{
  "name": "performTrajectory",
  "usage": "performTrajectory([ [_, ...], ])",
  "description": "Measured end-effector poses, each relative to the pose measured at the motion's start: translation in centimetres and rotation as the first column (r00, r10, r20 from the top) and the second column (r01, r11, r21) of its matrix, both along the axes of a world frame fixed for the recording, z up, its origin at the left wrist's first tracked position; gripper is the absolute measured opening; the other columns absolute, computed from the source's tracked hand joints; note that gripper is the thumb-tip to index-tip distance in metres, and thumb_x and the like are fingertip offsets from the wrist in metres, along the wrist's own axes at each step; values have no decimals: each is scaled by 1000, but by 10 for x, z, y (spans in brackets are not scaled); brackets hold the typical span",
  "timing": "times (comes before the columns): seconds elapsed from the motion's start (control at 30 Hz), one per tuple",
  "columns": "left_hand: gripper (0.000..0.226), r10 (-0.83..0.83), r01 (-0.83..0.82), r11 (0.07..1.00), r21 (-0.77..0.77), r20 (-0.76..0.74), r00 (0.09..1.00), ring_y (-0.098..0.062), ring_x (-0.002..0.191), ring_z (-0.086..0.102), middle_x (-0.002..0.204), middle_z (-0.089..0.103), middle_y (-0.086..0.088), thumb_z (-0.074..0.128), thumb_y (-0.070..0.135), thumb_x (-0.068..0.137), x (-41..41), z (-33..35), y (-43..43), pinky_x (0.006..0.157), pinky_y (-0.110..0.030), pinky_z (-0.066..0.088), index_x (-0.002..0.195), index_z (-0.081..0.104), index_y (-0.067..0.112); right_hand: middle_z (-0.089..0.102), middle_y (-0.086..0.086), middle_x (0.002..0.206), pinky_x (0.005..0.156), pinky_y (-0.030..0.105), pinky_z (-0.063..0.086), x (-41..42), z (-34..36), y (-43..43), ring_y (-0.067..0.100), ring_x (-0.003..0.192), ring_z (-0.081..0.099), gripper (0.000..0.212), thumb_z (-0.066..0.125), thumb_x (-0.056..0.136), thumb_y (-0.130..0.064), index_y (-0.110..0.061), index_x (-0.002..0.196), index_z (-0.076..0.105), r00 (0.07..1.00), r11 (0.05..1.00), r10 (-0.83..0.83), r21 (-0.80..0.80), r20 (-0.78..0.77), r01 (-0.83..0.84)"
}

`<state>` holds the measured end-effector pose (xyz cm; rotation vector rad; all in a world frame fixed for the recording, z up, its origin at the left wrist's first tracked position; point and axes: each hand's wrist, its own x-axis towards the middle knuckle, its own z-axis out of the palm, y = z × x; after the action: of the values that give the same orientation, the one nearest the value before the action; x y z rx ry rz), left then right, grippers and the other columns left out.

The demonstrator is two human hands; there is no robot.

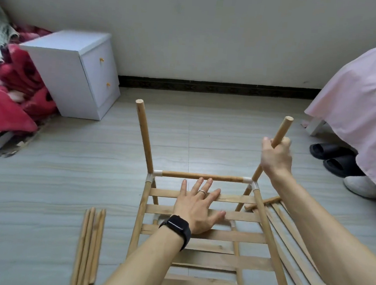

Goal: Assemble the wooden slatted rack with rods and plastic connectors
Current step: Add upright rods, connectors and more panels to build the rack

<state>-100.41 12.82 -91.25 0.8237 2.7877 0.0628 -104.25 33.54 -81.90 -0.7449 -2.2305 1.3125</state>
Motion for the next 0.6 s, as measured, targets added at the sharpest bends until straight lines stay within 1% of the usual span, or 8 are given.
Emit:
performTrajectory([
  [0.07,61,-3,1,1000,-26,-51,999,-20,156,-13,170,-8,3,22,62,102,0,10,-21,121,-60,-10,159,14,39,44,14,131,105,49,41,21,-8,-12,35,128,43,46,60,95,-28,-11,131,38,990,997,-53,59,131,45],
  [0.1,60,11,-14,999,-37,-74,997,-21,156,-11,170,-6,2,25,58,103,-1,14,-34,122,-61,-8,159,15,39,36,17,141,109,49,36,34,-14,-22,35,132,35,55,63,92,-25,-11,136,34,988,996,-57,75,145,46],
  [0.2,60,122,-130,989,-62,-121,985,-21,156,-8,170,-6,1,29,53,104,-1,21,-86,123,-60,-2,160,12,37,30,18,146,113,48,29,66,-40,-67,36,134,30,62,66,90,-23,-11,140,32,989,990,34,130,145,-53],
  [0.3,61,286,-288,957,-30,-60,956,-20,156,-11,169,-13,3,24,56,105,10,17,-142,124,-57,-1,160,3,40,36,12,146,114,41,25,77,-61,-116,31,134,30,57,66,89,-26,-11,138,41,954,934,232,229,189,-272],
  [0.37,65,384,-384,923,28,0,923,-19,156,-8,169,-12,7,17,67,101,22,10,-171,124,-54,-1,160,2,44,35,7,151,114,38,26,76,-68,-148,26,138,28,56,62,92,-35,-14,141,43,888,859,365,267,279,-437],
  [0.43,67,444,-447,891,75,56,894,-18,156,-5,169,-9,7,16,71,98,34,-1,-192,124,-51,1,159,2,46,28,4,159,118,40,25,72,-75,-173,24,146,20,60,56,94,-47,-19,145,41,804,778,453,271,384,-567],
  [0.53,63,450,-450,893,-10,32,893,-21,157,-4,170,-8,4,24,61,103,49,-23,-214,125,-52,1,158,0,46,12,5,168,123,47,12,58,-80,-199,25,155,1,75,46,93,-66,-25,155,31,696,670,491,283,524,-686],
  [0.6,64,502,-499,865,-55,65,863,-24,156,-7,170,-8,2,31,55,103,55,-40,-228,125,-51,-1,159,5,42,-1,4,170,123,54,4,49,-84,-209,29,156,-9,84,38,90,-77,-32,159,21,632,583,488,314,603,-749],
])
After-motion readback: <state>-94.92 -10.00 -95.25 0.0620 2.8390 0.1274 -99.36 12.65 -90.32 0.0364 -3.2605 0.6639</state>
